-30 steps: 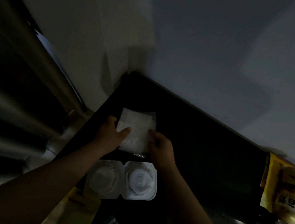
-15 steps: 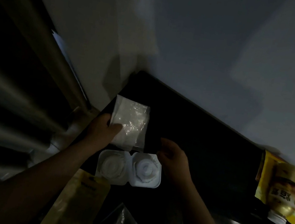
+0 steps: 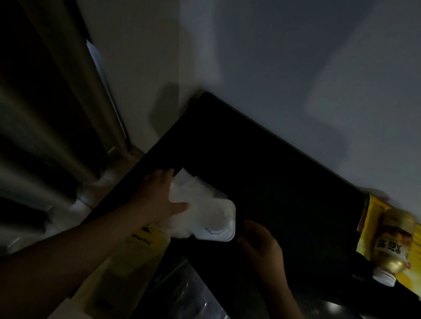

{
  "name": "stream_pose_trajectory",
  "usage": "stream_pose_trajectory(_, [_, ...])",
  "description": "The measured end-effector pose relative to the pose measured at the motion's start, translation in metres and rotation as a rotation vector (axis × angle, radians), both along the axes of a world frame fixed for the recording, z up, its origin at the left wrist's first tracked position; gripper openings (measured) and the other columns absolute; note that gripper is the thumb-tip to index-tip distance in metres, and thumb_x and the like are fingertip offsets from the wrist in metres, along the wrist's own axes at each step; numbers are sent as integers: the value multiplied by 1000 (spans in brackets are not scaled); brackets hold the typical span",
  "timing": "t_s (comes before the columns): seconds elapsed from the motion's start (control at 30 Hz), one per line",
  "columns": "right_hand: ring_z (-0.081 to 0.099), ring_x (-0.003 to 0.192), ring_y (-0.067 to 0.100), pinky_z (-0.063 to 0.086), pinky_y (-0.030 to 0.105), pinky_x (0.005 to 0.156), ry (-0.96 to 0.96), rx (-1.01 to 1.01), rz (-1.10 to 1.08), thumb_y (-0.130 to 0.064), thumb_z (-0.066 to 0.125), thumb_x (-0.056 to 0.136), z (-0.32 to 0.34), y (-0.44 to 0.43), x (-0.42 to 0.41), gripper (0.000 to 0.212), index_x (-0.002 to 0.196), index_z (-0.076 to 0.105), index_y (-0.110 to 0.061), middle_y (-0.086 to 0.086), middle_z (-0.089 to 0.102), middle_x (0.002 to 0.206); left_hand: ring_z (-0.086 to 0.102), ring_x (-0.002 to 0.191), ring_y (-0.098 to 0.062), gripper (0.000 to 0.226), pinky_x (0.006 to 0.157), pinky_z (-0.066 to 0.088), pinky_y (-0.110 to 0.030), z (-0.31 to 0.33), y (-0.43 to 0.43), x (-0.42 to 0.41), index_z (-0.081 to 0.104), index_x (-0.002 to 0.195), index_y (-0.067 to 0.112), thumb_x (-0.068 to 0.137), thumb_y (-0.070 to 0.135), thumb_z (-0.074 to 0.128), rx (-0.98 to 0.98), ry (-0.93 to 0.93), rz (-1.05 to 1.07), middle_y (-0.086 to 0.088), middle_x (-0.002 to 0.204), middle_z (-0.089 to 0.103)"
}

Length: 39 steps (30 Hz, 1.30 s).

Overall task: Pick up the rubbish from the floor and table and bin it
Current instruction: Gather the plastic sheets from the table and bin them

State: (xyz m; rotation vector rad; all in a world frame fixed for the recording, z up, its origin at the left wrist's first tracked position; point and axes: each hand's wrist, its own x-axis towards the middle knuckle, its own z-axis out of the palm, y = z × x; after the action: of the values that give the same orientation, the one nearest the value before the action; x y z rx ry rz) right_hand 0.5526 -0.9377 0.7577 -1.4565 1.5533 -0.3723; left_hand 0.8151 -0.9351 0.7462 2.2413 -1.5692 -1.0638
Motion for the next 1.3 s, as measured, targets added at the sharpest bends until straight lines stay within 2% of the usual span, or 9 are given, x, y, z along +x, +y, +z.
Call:
stream_pose_trajectory(0.07, [54, 94, -4, 45, 15, 78, 26, 22, -10, -15, 65, 87, -3, 5, -5, 42, 126, 54, -22, -16, 55, 110, 16, 144, -29, 125, 114, 25, -41, -3, -5, -2, -4, 152, 18, 65, 63, 73, 47, -67, -106, -9, 158, 8])
stream_pose_trajectory(0.17, [51, 108, 3, 48, 24, 88, 48, 45, -35, -15, 63, 88, -7, 12, -10, 48, 133, 49, -22, -5, 54, 129, 19, 142, -33, 140, 113, 29, -45, -10, -14, -11, -14, 150, 22, 54, 66, 77, 109, -122, -195, -12, 157, 6])
stream_pose_trajectory(0.3, [52, 104, 1, 48, 20, 82, 41, 51, -79, -16, 64, 87, -14, 20, -16, 49, 132, 49, -26, -4, 55, 130, 21, 139, -40, 139, 110, 33, -49, -21, -17, -24, -18, 148, 28, 56, 61, 80, 154, -185, -242, -17, 154, 5])
stream_pose_trajectory(0.4, [53, 102, 0, 45, 13, 71, 44, 69, -98, -17, 65, 87, -18, 21, -21, 49, 132, 49, -29, -6, 55, 129, 26, 133, -39, 138, 107, 35, -47, -31, -13, -30, -20, 147, 27, 57, 60, 80, 109, -262, -256, -19, 150, 15])
stream_pose_trajectory(0.53, [51, 105, 1, 44, 13, 71, 52, 114, -128, -18, 65, 86, -20, 19, -26, 50, 131, 48, -31, -6, 54, 130, 32, 128, -36, 138, 104, 37, -44, -39, -14, -30, -18, 148, 21, 58, 59, 79, 103, -306, -244, -17, 144, 25])
stream_pose_trajectory(0.73, [51, 105, 0, 41, 9, 66, 48, 92, -118, -17, 65, 86, -18, 26, -26, 50, 132, 48, -29, -6, 54, 129, 26, 134, -38, 135, 110, 29, -48, -41, -19, -33, -6, 149, 17, 55, 56, 83, 152, -326, -195, -19, 148, 25])
stream_pose_trajectory(0.93, [50, 103, -2, 40, 7, 65, 70, 67, -95, -16, 66, 86, -15, 36, -25, 51, 133, 49, -26, -5, 56, 128, 34, 129, -36, 133, 106, 32, -44, -38, -21, -36, 3, 148, 16, 50, 60, 83, 72, -342, -171, -17, 143, 36])
stream_pose_trajectory(1.1, [52, 84, -14, 43, 5, 59, 71, 36, -72, -15, 66, 86, -9, 43, -20, 48, 130, 52, -26, -16, 56, 112, 45, 125, -38, 126, 102, 40, -48, -30, -22, -34, 4, 147, 17, 55, 53, 83, -56, -278, -130, -17, 139, 44])
stream_pose_trajectory(1.3, [53, 83, -12, 44, 9, 61, 57, 52, -24, -15, 64, 87, 0, 54, -6, 44, 128, 52, -26, -16, 57, 106, 48, 123, -30, 121, 96, 45, -43, -7, -12, -1, 14, 145, 23, 52, 42, 89, -159, 31, 226, -9, 142, 43])
